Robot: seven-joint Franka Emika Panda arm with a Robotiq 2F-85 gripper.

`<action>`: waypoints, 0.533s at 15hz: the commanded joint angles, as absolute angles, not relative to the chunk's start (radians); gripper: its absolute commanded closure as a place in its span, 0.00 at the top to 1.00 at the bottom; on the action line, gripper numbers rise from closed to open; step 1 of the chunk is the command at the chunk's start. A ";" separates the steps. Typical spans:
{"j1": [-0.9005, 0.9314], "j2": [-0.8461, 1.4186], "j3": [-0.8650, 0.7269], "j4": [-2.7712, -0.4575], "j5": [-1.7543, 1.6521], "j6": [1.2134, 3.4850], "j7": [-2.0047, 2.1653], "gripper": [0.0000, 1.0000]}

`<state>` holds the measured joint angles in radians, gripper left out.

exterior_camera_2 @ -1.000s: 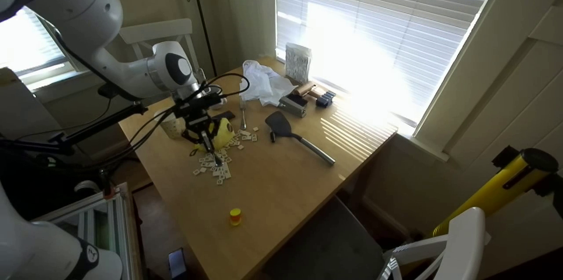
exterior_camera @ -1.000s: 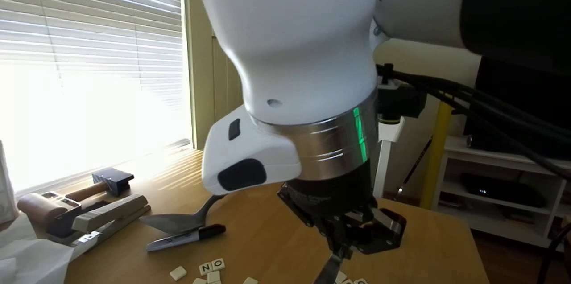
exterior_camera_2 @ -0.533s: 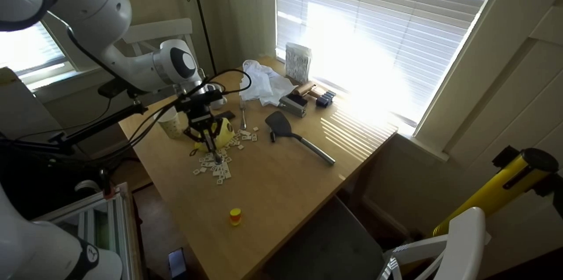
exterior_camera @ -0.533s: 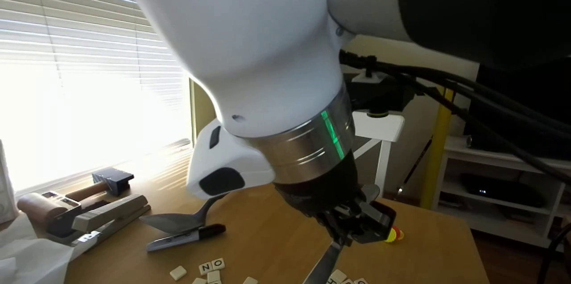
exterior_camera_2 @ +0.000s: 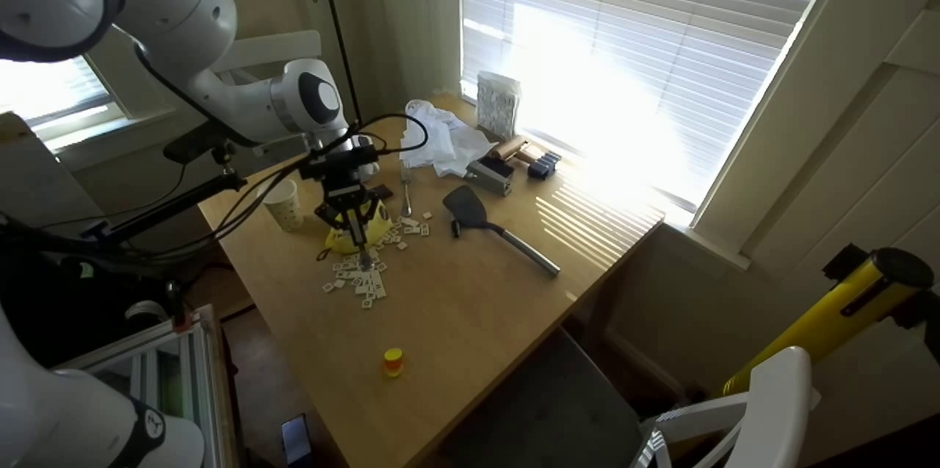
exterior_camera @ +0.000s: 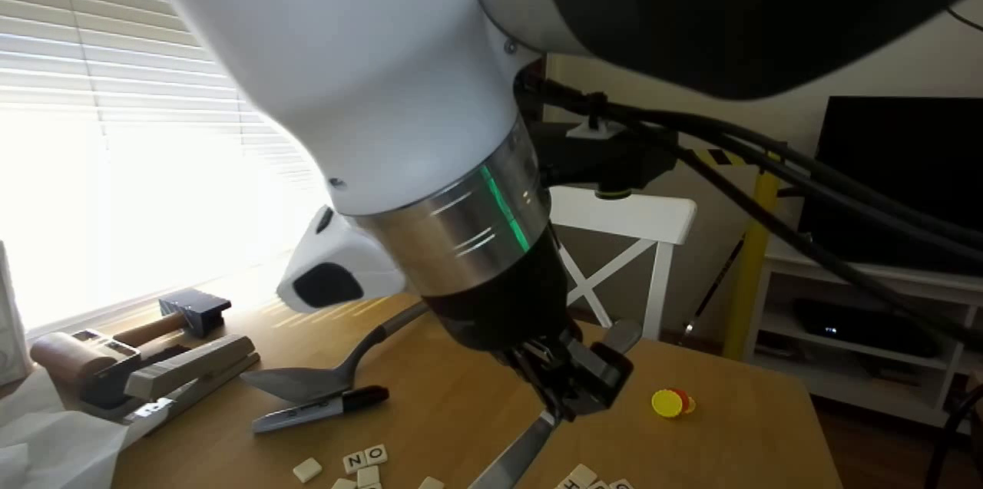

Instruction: Drag the scrabble letters with the butter knife

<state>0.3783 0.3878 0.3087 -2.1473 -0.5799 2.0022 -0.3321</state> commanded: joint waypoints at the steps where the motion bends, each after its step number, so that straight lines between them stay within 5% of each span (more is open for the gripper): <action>1: 0.305 0.373 0.281 -2.169 -0.495 2.103 -0.301 0.04; 8: 0.164 0.289 0.179 -2.282 -0.385 2.326 -0.257 0.04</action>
